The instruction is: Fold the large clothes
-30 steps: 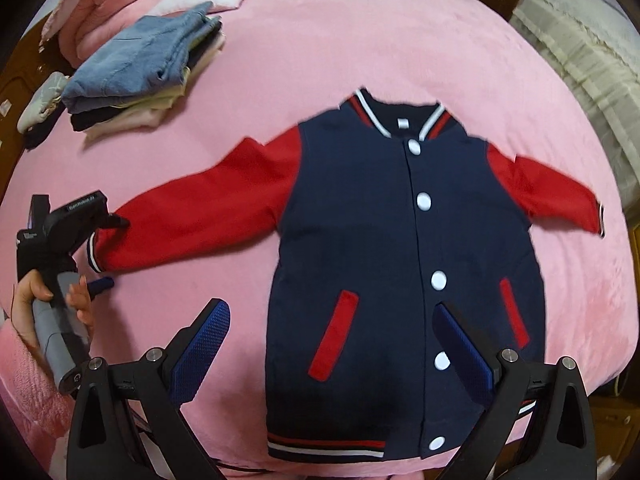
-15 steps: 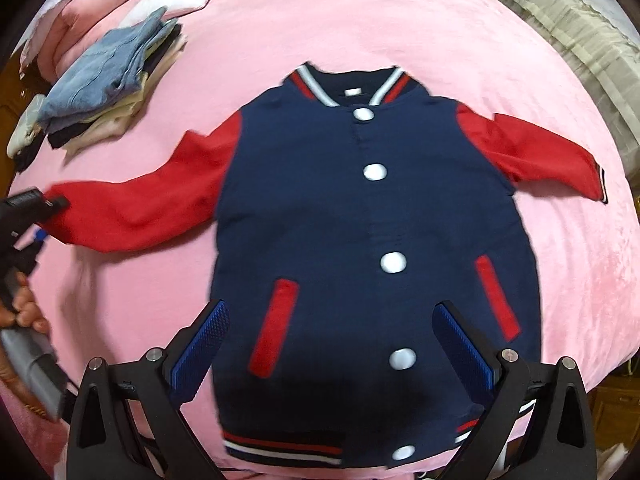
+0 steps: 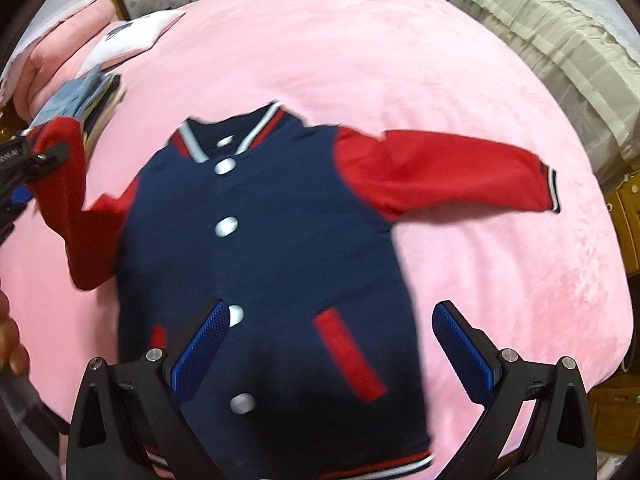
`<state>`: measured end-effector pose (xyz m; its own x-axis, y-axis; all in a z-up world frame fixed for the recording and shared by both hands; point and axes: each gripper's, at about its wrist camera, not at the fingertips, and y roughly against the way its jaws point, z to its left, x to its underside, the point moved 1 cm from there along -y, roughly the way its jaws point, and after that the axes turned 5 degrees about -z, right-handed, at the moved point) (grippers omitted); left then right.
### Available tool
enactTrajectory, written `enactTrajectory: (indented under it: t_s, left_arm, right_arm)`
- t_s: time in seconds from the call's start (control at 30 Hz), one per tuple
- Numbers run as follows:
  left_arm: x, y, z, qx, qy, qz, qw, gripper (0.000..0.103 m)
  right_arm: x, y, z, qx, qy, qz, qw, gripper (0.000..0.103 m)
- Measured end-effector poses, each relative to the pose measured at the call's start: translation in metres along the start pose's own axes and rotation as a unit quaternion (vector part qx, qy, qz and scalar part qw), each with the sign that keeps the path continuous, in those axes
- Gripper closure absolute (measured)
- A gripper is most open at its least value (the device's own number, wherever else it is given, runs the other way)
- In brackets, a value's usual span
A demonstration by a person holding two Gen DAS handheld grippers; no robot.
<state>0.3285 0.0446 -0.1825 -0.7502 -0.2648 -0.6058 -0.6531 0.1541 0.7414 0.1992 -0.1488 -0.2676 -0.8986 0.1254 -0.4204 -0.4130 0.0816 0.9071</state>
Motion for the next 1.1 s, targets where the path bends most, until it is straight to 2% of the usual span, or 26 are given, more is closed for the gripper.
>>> enactTrajectory:
  t_s: [0.07,0.1,0.13,0.23,0.3,0.37,0.4,0.5,0.57,0.63,0.67,0.77,0.9,1.0,1.1]
  left_arm:
    - [0.011,-0.013,-0.026,0.031,-0.014,0.039,0.9987,0.065]
    - [0.016,-0.017,-0.035,0.041,-0.021,0.057,0.9973,0.048]
    - [0.021,-0.019,-0.043,0.048,-0.024,0.066,0.9964,0.037]
    - [0.035,-0.002,-0.046,0.026,-0.022,0.05,0.9982,0.028]
    - [0.042,0.005,-0.034,-0.004,-0.013,0.052,0.9985,0.026]
    - [0.044,-0.002,-0.005,-0.038,0.007,0.071,0.9967,0.026]
    - [0.046,-0.007,0.005,-0.056,0.017,0.082,0.9949,0.026]
    - [0.055,-0.011,0.053,-0.103,0.041,0.117,0.987,0.026]
    - [0.064,-0.019,0.079,-0.129,0.045,0.139,0.9808,0.026]
    - [0.076,-0.021,0.109,-0.151,0.041,0.165,0.9738,0.026]
    - [0.082,-0.022,0.117,-0.161,0.038,0.175,0.9707,0.026]
    - [0.095,-0.025,0.125,-0.169,0.027,0.194,0.9659,0.026]
    - [0.113,-0.037,0.125,-0.173,0.019,0.219,0.9599,0.026]
    - [0.121,-0.044,0.124,-0.181,0.023,0.214,0.9597,0.026]
    - [0.124,-0.05,0.126,-0.189,0.038,0.203,0.96,0.026]
  right_arm:
    - [-0.003,-0.006,-0.011,-0.001,-0.003,-0.003,1.0,0.0]
    - [-0.006,-0.011,-0.019,-0.01,-0.006,-0.004,1.0,0.0]
    - [-0.008,-0.014,-0.023,-0.02,-0.009,-0.003,1.0,0.0]
    - [-0.016,-0.03,-0.028,-0.1,-0.025,0.01,0.995,0.001]
    - [-0.021,-0.042,-0.028,-0.164,-0.031,0.028,0.986,0.01]
    - [-0.024,-0.053,-0.02,-0.201,-0.034,0.043,0.978,0.025]
    - [-0.024,-0.06,-0.016,-0.214,-0.035,0.056,0.975,0.027]
    - [-0.024,-0.079,0.0,-0.228,-0.034,0.092,0.969,0.039]
    - [-0.026,-0.087,0.007,-0.228,-0.028,0.101,0.968,0.045]
    - [-0.029,-0.091,0.009,-0.215,-0.029,0.092,0.972,0.05]
    - [-0.031,-0.092,0.01,-0.21,-0.029,0.09,0.973,0.064]
    - [-0.035,-0.086,0.014,-0.22,-0.016,0.08,0.972,0.073]
    - [-0.049,-0.056,-0.002,-0.229,-0.001,0.012,0.973,0.078]
    - [-0.056,-0.024,-0.021,-0.219,0.005,-0.04,0.975,0.078]
    - [-0.064,-0.003,-0.037,-0.203,0.005,-0.06,0.977,0.078]
